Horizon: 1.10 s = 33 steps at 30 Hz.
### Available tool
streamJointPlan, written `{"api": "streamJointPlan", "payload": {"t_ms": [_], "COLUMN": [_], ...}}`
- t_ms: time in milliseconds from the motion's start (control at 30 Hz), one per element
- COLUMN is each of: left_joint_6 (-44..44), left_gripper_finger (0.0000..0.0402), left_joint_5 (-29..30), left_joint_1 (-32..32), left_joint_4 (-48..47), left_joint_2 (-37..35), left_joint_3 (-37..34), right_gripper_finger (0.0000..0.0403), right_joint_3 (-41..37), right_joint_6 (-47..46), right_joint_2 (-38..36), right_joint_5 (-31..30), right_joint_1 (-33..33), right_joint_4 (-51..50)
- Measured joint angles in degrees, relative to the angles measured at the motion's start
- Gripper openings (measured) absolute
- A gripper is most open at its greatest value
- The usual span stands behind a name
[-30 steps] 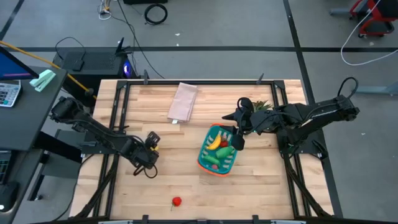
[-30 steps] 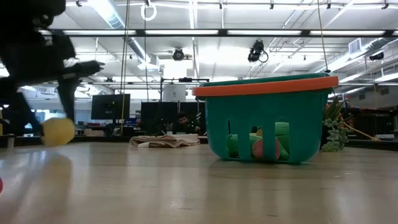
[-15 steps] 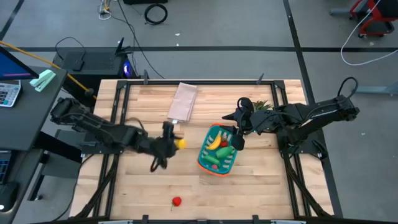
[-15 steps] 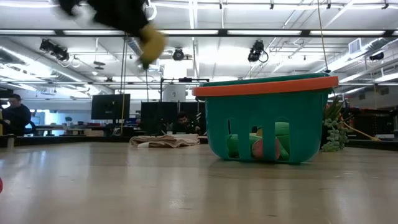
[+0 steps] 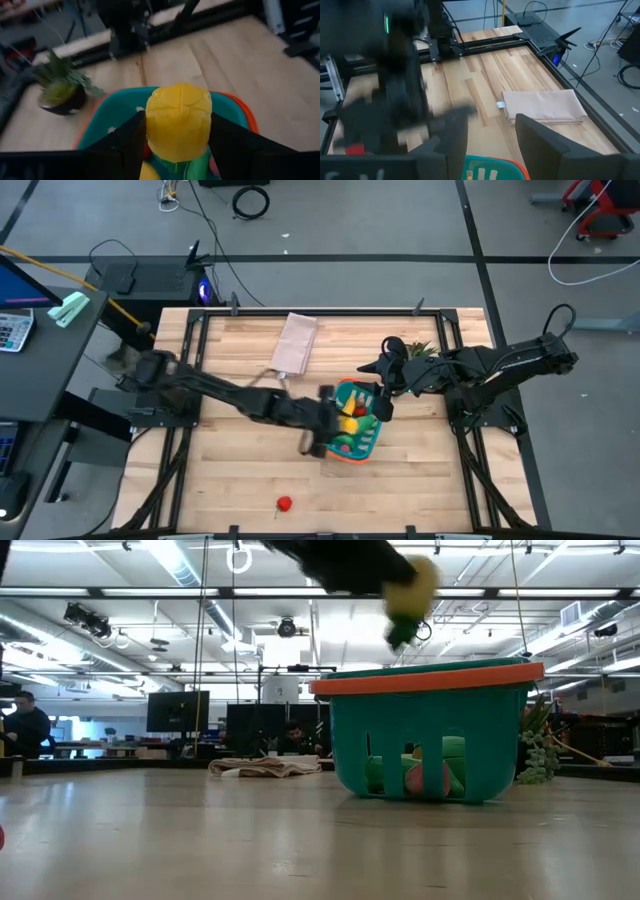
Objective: Pick and placing Produce into tupperware
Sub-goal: Put the yellow pineapple into the blue basket, then put the red strawberry into the blue basket
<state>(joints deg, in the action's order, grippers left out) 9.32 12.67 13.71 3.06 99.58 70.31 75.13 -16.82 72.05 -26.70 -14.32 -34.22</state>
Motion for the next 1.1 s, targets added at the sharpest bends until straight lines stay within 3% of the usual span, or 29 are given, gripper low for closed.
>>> {"api": "streamJointPlan", "payload": {"t_ms": [167,300,533,800,1100], "left_joint_6": [-1.37,-6.31,-8.25,-8.89,-18.42], "left_gripper_finger": [0.0201,0.0198,0.0209,0.0243,0.0267], "left_joint_5": [0.12,0.08,0.13,0.13,-1.13], "left_joint_1": [-0.06,0.01,-0.32,-0.30,-0.43], "left_joint_4": [-3.21,-9.27,-20.05,-20.03,-21.21], "left_joint_2": [11.31,16.14,17.02,16.99,16.66], "left_joint_3": [8.88,13.79,16.48,16.48,16.94], "right_gripper_finger": [0.0173,0.0173,0.0173,0.0173,0.0174], "right_joint_3": [0.00,0.00,0.00,0.00,0.00], "right_joint_6": [0.00,0.00,0.01,0.00,0.00], "right_joint_2": [0.00,0.00,0.00,0.00,0.00], "right_joint_5": [0.02,0.00,0.01,0.01,0.00], "right_joint_1": [0.01,0.00,0.01,0.01,0.00], "right_joint_4": [0.05,0.00,-0.02,-0.01,-0.02]}}
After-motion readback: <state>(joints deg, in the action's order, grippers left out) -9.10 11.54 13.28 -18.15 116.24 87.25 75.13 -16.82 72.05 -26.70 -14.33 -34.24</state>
